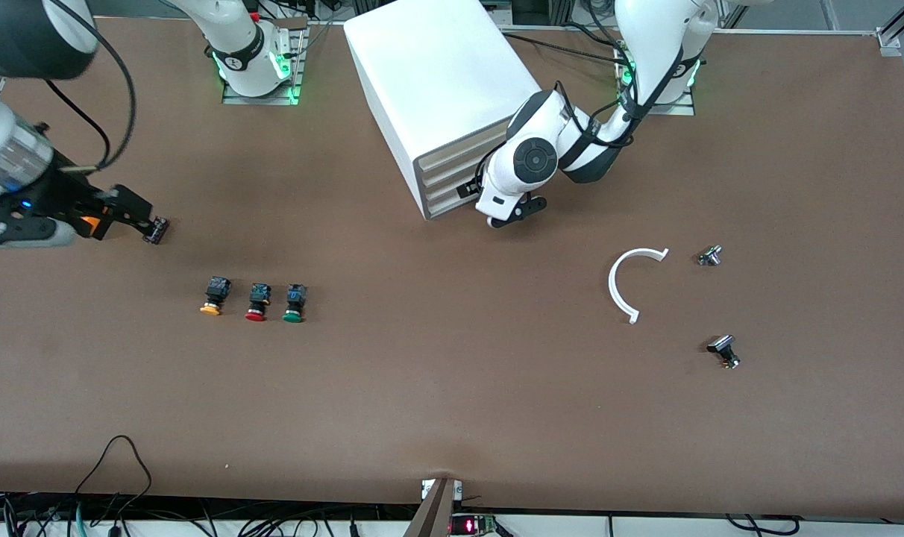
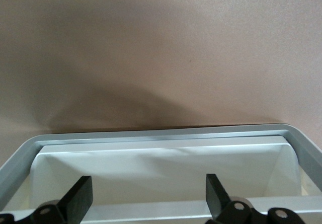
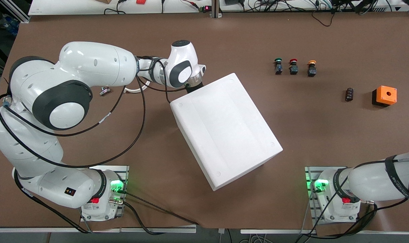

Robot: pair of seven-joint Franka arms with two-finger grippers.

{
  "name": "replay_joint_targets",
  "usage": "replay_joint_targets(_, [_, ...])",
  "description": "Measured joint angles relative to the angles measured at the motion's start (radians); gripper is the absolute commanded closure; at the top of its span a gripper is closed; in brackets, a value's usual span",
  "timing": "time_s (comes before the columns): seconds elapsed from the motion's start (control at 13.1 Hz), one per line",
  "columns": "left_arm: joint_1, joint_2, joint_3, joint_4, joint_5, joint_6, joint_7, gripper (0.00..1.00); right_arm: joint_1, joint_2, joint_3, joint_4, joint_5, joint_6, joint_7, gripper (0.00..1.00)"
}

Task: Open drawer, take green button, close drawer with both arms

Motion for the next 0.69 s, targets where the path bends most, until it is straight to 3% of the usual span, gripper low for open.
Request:
replay_joint_targets(0.3, [0.062, -0.038, 0.006, 0.040, 0.022, -0.069, 0.045, 0.01, -0.098, -0.067, 0.067, -0.007, -0.001, -0.078, 0.000, 0.00])
replay_joint_targets(0.69, [0.184, -0.093, 0.007, 0.260, 0.235, -0.403, 0.090, 0.01, -0.124, -0.141, 0.083, -0.034, -0.009, -0.183, 0.076, 0.00])
